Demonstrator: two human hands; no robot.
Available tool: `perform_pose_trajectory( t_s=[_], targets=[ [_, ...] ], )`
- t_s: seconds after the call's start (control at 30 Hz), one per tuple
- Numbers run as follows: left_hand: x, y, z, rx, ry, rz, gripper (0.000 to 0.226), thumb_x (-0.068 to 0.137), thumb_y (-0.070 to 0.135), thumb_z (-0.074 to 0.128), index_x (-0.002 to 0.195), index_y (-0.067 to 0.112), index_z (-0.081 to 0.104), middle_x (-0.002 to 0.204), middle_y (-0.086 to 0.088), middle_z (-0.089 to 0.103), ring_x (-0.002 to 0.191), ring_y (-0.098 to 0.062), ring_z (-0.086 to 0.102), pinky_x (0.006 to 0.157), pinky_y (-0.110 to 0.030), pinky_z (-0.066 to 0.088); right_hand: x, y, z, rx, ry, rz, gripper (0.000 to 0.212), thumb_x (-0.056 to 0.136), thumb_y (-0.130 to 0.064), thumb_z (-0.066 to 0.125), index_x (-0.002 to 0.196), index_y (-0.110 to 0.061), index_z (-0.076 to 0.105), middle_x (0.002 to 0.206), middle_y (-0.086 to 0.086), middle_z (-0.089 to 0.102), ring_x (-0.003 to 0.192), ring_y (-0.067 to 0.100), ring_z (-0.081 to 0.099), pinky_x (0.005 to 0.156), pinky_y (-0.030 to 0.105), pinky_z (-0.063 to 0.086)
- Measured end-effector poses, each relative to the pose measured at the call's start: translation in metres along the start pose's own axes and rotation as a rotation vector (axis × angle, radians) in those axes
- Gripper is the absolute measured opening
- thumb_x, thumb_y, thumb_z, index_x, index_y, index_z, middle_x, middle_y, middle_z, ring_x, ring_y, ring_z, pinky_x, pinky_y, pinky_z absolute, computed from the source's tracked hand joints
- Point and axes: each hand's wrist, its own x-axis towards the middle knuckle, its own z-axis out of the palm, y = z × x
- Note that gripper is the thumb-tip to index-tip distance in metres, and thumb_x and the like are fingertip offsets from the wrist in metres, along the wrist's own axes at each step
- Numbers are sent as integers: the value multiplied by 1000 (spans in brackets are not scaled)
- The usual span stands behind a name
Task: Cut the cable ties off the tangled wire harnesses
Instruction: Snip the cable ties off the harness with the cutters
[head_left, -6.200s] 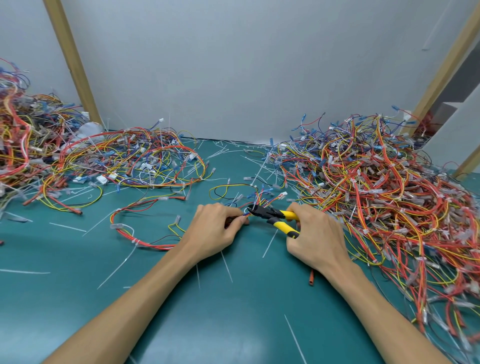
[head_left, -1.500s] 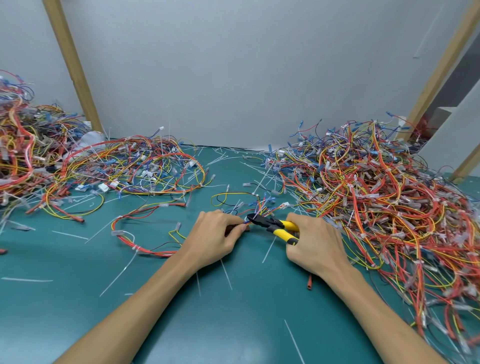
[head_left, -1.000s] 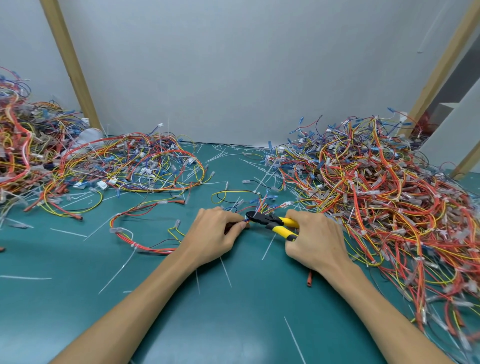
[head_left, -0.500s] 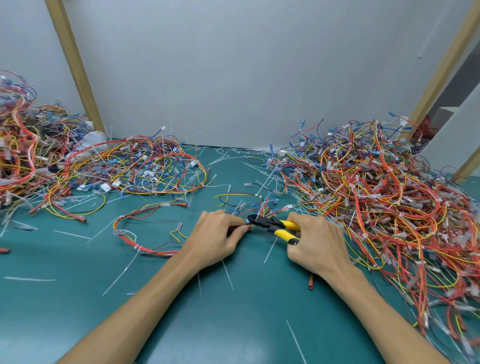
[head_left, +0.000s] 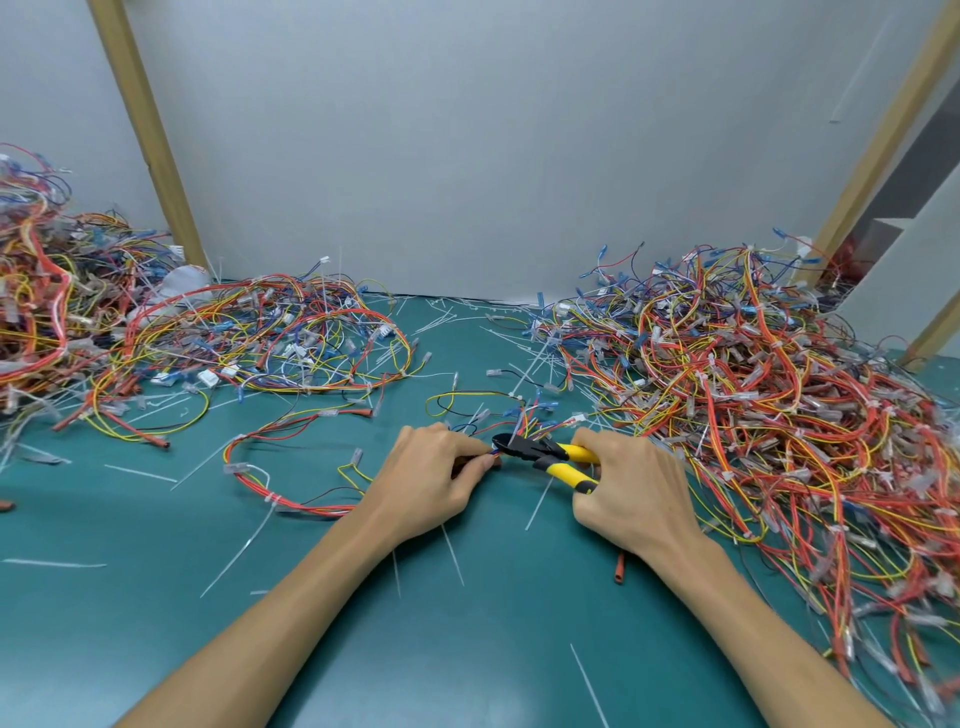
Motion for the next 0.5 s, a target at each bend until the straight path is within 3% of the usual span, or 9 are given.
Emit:
perform_pose_trajectory(
  t_s=[0.17, 0.33, 0.43, 0.5],
  targets=[
    [0, -2, 1, -26, -1, -11, 23, 98, 31, 51, 97, 26, 74, 68, 1, 62, 77, -24, 48, 73, -37, 41, -2, -1, 1, 24, 42, -21, 17, 67, -35, 59, 81, -29, 51, 66, -7, 50, 61, 20, 45, 49, 25, 21],
    [2, -1, 0, -65, 15, -42, 24, 98, 29, 53, 95, 25, 76, 58, 3, 48, 65, -20, 38, 63, -32, 31, 1, 1, 2, 20, 39, -36, 34, 70, -27, 71, 103, -27, 62, 83, -8, 55, 78, 20, 50, 67, 30, 32],
    [2, -2, 0, -79, 24, -54, 23, 98, 29, 53, 95, 24, 76, 60, 0, 54, 64, -21, 41, 62, -32, 31, 1, 5, -1, 16, 43, -23, 30, 66, -25, 72, 95, -28, 62, 76, -9, 55, 70, 17, 43, 60, 26, 25],
    [2, -1, 0, -86, 26, -57, 23, 98, 29, 53, 95, 24, 76, 61, -1, 55, 64, -21, 41, 61, -31, 28, 1, 5, -4, 17, -10, 10, 21, 67, -28, 69, 85, -31, 57, 69, -9, 55, 67, 19, 47, 55, 27, 25]
  ],
)
